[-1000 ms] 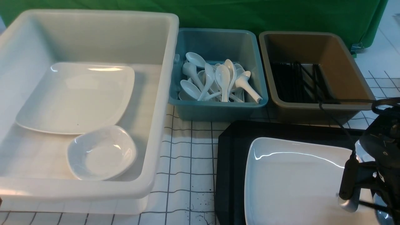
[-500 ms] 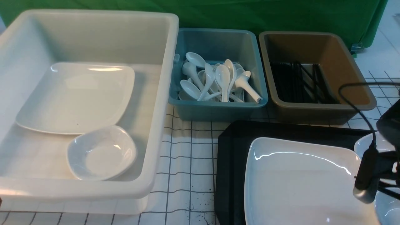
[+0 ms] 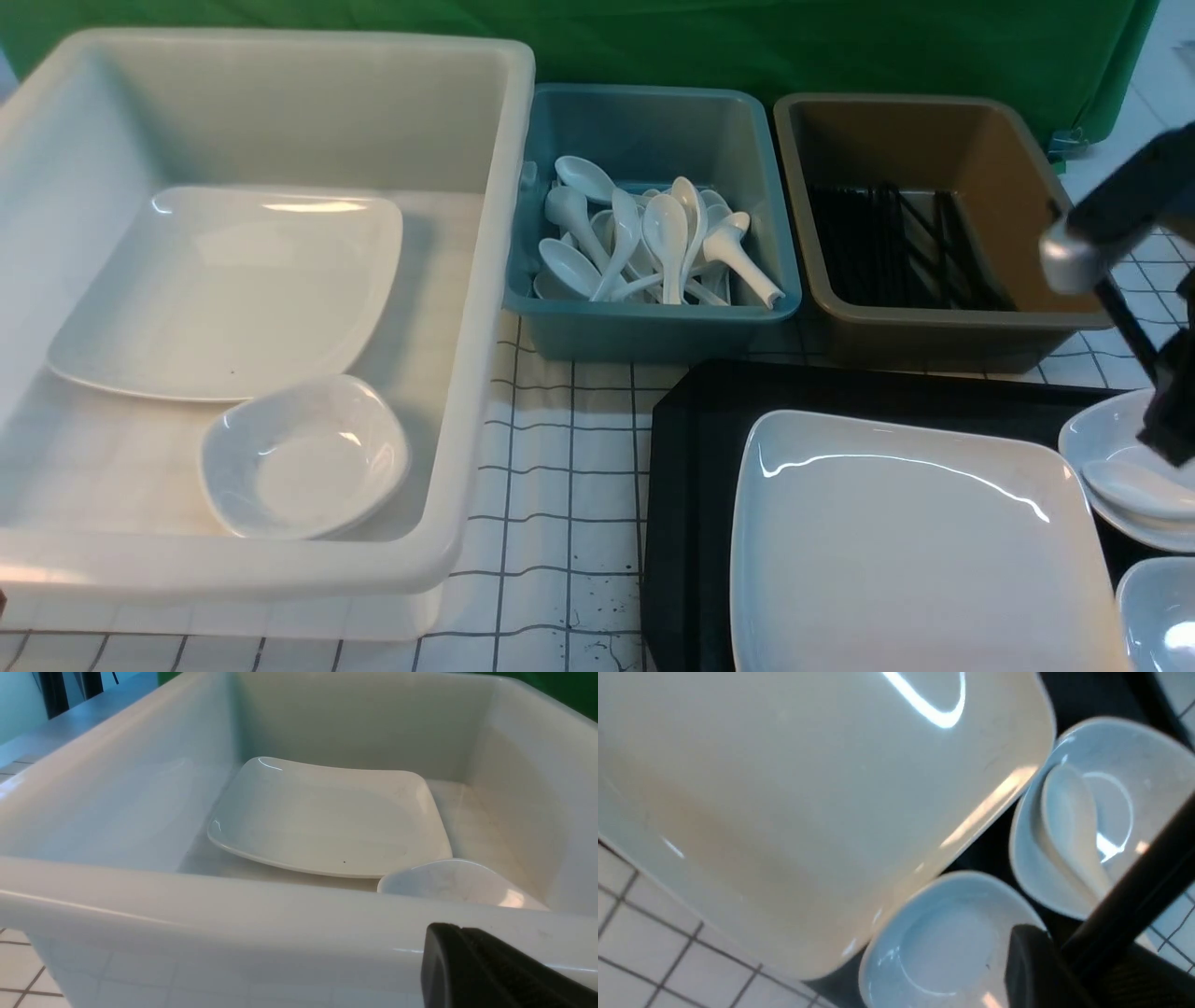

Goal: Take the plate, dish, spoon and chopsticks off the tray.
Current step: Use the right arm to put the chopsticks into the small storage box on the right

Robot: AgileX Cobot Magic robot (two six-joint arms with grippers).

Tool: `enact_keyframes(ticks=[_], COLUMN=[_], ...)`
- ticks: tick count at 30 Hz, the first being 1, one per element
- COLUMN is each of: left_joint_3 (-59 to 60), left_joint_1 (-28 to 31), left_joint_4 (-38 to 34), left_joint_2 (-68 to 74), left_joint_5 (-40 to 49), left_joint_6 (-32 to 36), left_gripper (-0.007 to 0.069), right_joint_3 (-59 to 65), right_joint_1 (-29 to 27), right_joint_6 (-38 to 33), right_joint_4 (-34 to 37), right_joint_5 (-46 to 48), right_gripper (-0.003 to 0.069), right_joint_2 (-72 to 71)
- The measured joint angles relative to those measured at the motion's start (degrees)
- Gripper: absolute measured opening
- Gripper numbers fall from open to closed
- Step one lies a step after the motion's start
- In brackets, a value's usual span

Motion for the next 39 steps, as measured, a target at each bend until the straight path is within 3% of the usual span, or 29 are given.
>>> enact_keyframes(ticks=[8,13,17,20,25,34,36,39], left_joint_3=[0.0,0.0,0.0,0.0,0.0,0.0,0.0,0.0], left_joint_1=[0.0,0.0,0.0,0.0,0.0,0.0,0.0,0.0], left_joint_4=[0.0,0.0,0.0,0.0,0.0,0.0,0.0,0.0], left_joint_2=[0.0,0.0,0.0,0.0,0.0,0.0,0.0,0.0], left_joint_5=[0.0,0.0,0.0,0.0,0.0,0.0,0.0,0.0], left_joint_6=[0.0,0.0,0.0,0.0,0.0,0.0,0.0,0.0], left_gripper=[0.0005,0.0005,0.0005,0.0005,0.0005,0.0005,0.0005,0.0005], right_joint_3=[-3.5,-3.7,-4.9,-7.8,-13.8,-17.1,-17.1,-17.2], right_joint_1=[0.0,-0.3,-2.5,-5.3,-8.9,-9.5,-9.5,-9.5], right_joint_6=[17.0,28.9,35.1,38.5,41.0,41.1,41.1,40.8], right_joint_4=[0.3,0.4,0.6,0.7,0.6,0.7,0.7,0.7], right_joint_5=[-27.1,-50.3,-58.4,-59.3,-52.1,-43.8,-43.6,-43.5], right_gripper=[0.0163,0.0163,0.0163,0.0163,0.0163,0.0163,0.0174,0.0258], right_joint_2=[0.3,4.8,10.6,16.9,25.9,32.6,33.0,33.0])
